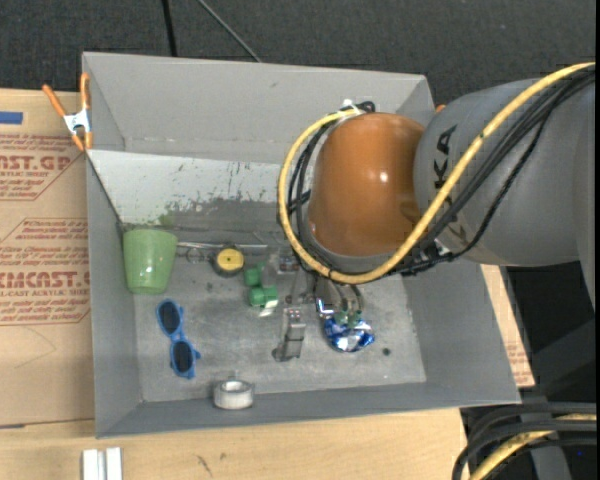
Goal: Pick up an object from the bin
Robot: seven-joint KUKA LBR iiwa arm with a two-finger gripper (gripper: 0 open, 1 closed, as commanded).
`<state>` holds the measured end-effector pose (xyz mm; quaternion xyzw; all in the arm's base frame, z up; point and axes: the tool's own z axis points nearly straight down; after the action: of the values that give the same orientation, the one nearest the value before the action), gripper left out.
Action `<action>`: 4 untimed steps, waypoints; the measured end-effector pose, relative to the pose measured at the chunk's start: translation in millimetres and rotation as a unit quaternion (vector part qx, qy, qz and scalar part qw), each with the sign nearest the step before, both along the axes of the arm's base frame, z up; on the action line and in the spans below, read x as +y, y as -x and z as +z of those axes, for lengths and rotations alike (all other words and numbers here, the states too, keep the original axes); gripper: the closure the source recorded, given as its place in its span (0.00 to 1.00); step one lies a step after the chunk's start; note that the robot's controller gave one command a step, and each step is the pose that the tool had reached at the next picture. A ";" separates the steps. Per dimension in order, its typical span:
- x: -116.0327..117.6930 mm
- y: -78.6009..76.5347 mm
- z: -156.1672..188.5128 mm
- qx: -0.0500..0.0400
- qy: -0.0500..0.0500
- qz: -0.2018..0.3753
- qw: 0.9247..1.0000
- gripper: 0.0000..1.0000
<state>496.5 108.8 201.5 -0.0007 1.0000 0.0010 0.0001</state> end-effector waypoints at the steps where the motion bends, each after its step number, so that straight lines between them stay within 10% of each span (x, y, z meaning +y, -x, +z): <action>1: -29.4 -73.1 -74.9 0.000 0.001 0.062 0.998 0.00; 2: -13.5 -87.5 -131.2 -0.003 0.001 0.176 0.984 0.00; 3: -12.4 -90.3 -126.0 -0.008 0.000 0.175 0.985 1.00; 4: -58.6 -77.9 -100.4 -0.002 0.001 0.475 0.880 1.00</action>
Offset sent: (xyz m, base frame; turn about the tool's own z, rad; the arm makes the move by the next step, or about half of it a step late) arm 0.0729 -0.0285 -0.0714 -0.1252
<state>574.3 50.1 101.1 -0.4760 0.8794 -0.0002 0.0015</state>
